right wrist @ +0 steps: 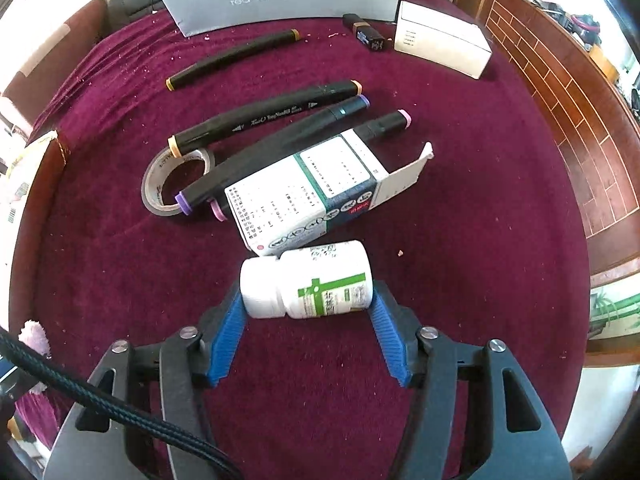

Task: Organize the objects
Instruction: 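Lift the pink fluffy toy with the left tool while the right tool grasps the white bottle, then carry toy and bottle into the white tray and open both tools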

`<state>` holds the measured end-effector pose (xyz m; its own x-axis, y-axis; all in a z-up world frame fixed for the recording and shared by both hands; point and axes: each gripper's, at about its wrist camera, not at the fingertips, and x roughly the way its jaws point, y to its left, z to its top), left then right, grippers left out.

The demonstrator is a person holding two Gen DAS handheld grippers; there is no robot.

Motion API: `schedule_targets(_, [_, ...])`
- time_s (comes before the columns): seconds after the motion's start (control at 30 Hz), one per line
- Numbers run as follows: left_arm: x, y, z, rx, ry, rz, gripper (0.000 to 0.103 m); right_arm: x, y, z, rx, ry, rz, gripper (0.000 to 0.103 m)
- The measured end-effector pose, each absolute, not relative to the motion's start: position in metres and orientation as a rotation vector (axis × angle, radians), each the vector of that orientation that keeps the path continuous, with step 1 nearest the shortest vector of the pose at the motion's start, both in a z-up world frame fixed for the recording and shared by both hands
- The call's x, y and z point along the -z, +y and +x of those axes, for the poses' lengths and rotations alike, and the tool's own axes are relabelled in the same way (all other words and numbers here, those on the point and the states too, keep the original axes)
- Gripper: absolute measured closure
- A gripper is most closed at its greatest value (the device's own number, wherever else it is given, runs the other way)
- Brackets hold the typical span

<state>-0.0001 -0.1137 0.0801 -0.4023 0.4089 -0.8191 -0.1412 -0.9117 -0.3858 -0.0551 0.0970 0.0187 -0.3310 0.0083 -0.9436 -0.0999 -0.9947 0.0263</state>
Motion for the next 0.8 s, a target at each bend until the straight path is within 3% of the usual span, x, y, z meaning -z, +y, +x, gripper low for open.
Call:
schedule_targets(0.13, [-0.084,-0.117,0.004,-2.365,-0.355,-1.469,0.077,-0.017,0.093,-0.057,-2.505,0.117,-1.758,0.033])
schedule_targets(0.2, [-0.086,-0.122,0.006,-2.374,-0.362,-1.465,0.077,-0.019,0.095,-0.057,-2.495,0.168,-1.758,0.044])
schedule_targets(0.57, [-0.094,-0.172,0.019,-2.443,-0.498,-1.431,0.077,-0.052,0.076,-0.036,-2.553,0.396,-1.823,0.044])
schedule_targets(0.8, [-0.108,-0.256,0.022,-2.598,-0.557,-1.449,0.077,-0.081,0.012,-0.034,-2.682,0.462,-1.876,0.044])
